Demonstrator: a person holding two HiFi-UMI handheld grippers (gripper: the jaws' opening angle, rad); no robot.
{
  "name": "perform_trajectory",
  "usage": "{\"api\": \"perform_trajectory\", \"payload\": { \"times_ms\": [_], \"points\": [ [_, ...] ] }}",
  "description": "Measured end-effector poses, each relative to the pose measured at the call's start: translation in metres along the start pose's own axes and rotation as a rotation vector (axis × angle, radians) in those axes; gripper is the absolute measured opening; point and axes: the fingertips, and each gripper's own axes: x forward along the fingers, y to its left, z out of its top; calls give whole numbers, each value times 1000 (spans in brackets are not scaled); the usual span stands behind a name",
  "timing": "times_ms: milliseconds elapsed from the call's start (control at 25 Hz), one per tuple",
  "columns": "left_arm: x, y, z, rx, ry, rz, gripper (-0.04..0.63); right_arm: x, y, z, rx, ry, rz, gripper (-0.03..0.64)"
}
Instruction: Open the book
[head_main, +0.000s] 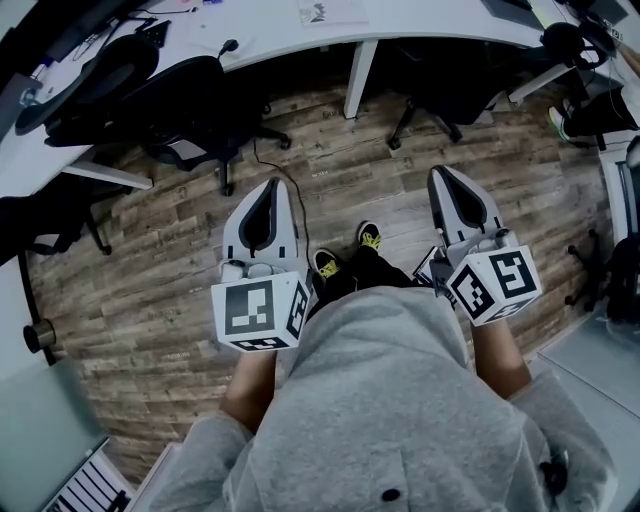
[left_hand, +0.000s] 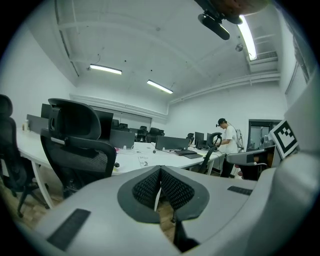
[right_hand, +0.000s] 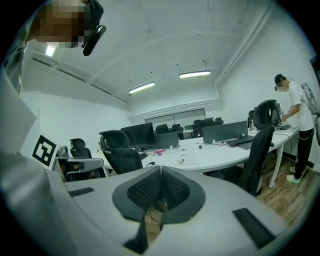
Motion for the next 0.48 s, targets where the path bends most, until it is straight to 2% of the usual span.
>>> {"api": "perform_trajectory", "payload": {
  "times_ms": [480],
  "points": [
    [-4, 5, 4, -8, -25, -31, 8, 1, 23, 9, -112, -5, -2, 29]
  ]
}}
